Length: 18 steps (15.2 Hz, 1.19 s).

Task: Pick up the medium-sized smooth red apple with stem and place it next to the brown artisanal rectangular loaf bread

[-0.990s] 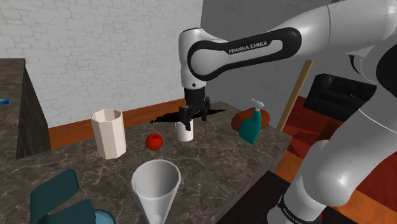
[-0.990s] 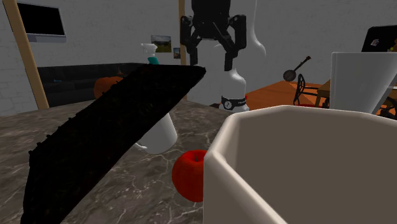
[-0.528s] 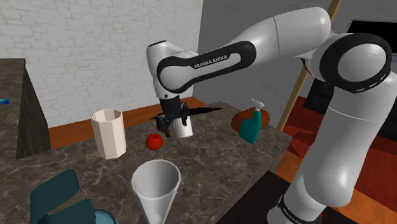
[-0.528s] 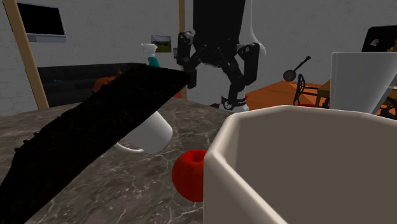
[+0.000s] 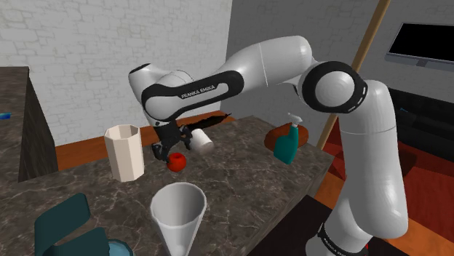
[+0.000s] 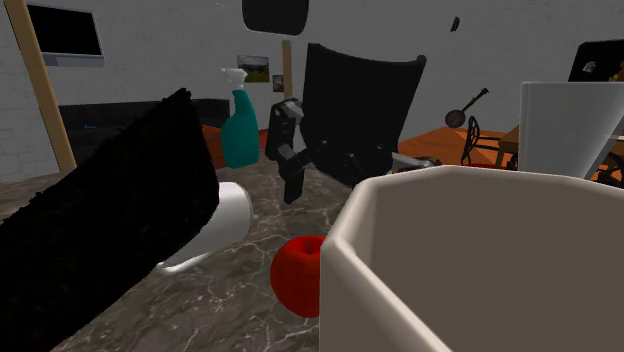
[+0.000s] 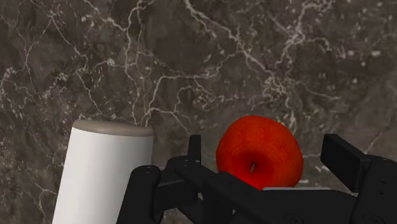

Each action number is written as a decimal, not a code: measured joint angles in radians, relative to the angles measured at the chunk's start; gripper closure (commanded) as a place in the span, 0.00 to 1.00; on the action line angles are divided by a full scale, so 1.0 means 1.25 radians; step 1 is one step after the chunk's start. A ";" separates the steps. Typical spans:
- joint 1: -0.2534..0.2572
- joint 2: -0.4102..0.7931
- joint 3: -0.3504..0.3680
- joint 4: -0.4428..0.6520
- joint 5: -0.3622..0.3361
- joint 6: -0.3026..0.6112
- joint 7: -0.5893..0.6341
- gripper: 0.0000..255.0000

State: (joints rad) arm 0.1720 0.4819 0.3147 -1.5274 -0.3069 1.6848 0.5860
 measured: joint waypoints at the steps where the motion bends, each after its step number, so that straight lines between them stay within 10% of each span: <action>1: 0.006 0.018 -0.002 0.015 -0.007 -0.002 0.006 0.00; 15: 0.003 0.041 -0.010 -0.032 -0.022 0.064 0.020 0.00; 16: 0.003 0.041 -0.010 -0.032 -0.022 0.064 0.020 1.00; 18: 0.003 0.041 -0.010 -0.032 -0.022 0.064 0.020 1.00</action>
State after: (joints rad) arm 0.1759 0.5331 0.3027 -1.5678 -0.3349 1.7642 0.6106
